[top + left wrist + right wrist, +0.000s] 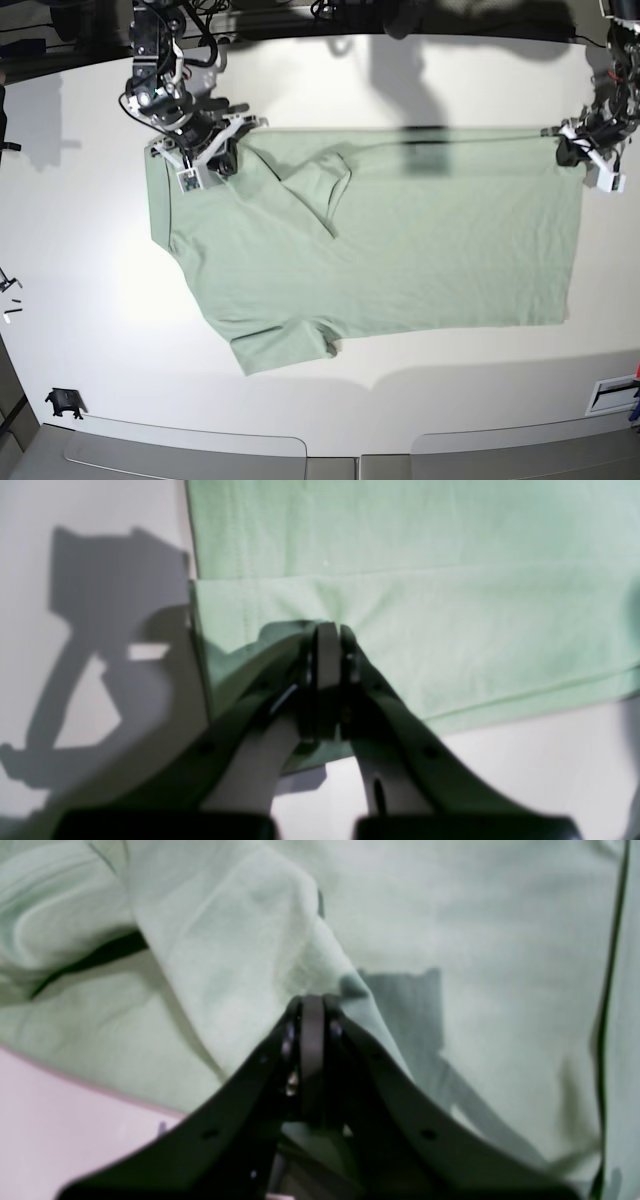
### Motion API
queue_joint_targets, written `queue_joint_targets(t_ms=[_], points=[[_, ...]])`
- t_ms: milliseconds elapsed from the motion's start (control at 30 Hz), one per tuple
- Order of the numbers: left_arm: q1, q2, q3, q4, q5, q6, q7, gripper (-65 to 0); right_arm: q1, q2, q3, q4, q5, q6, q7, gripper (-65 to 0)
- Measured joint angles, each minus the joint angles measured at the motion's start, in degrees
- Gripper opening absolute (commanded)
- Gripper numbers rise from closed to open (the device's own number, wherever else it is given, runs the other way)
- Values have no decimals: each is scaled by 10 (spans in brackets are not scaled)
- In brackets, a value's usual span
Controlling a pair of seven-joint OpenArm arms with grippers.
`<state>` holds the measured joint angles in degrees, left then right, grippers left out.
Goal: Fold the T-shirt properly
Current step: 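Grasp the shirt side with the right gripper and fold it inward, then move the right gripper to the sleeve and hem corner and grasp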
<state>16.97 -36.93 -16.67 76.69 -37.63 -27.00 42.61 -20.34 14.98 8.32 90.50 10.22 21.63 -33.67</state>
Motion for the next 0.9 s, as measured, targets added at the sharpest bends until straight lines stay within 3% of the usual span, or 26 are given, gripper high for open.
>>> queue_joint_targets(t_ms=[467, 700, 900], points=[[197, 3, -129, 151, 4, 12, 64, -650, -159, 12, 0, 137, -9, -1, -49, -650], [206, 2, -183, 155, 3, 13, 44, -650, -192, 12, 0, 162, -10, -1, -63, -650], [206, 3, -242, 166, -33, 13, 35, -650, -193, 12, -3, 220, -31, -60, -100, -650]])
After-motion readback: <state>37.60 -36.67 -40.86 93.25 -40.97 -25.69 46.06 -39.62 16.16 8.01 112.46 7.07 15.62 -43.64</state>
